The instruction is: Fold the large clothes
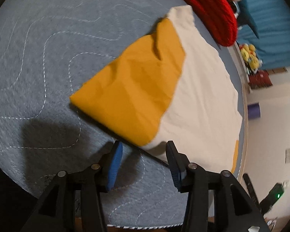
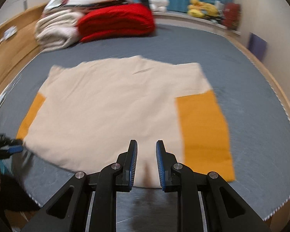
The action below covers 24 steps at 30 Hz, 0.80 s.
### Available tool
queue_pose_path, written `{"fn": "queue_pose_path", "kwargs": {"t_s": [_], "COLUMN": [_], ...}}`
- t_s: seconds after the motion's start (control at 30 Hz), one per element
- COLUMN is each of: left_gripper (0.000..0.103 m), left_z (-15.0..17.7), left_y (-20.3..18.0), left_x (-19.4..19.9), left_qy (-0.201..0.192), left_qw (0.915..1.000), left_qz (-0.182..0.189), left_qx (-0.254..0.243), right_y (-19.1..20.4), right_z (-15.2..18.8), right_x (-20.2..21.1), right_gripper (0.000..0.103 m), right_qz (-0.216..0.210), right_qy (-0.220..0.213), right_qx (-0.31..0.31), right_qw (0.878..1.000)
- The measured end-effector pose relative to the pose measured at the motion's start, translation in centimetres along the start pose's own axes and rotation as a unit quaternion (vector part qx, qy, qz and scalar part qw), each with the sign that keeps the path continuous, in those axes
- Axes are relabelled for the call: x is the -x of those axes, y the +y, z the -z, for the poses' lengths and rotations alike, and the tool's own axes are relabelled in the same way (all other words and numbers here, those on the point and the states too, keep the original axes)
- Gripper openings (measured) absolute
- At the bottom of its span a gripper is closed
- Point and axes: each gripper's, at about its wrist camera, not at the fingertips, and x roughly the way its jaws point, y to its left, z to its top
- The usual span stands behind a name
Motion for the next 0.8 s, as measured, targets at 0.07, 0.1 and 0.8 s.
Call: {"fn": "queue_pose_path", "kwargs": {"t_s": [0.07, 0.1, 0.8], "left_gripper": [0.043, 0.043, 0.029], "left_z": [0.0, -0.1, -2.8], "left_y": [0.6, 0.7, 0.0], "left_x": [0.0, -0.2, -4.3], "left_qy": [-0.019, -0.022, -0.119], "left_qw": [0.9997, 0.9995, 0.988], "left_qz": [0.002, 0.006, 0.076], "left_qx": [0.015, 0.022, 0.064], "right_y": [1.6, 2.3, 7.9], "right_z": [0.4, 0.6, -0.4], "right_x": [-0.6, -0.9, -6.1], "right_gripper": [0.021, 0.021, 0.021], "right_qz": [-0.016, -0.024, -0.077], "right_qy": [0.006, 0.01, 0.067], "right_qx": [0.024, 0.035, 0.078], "right_qw": [1.0, 0.999, 0.992]}}
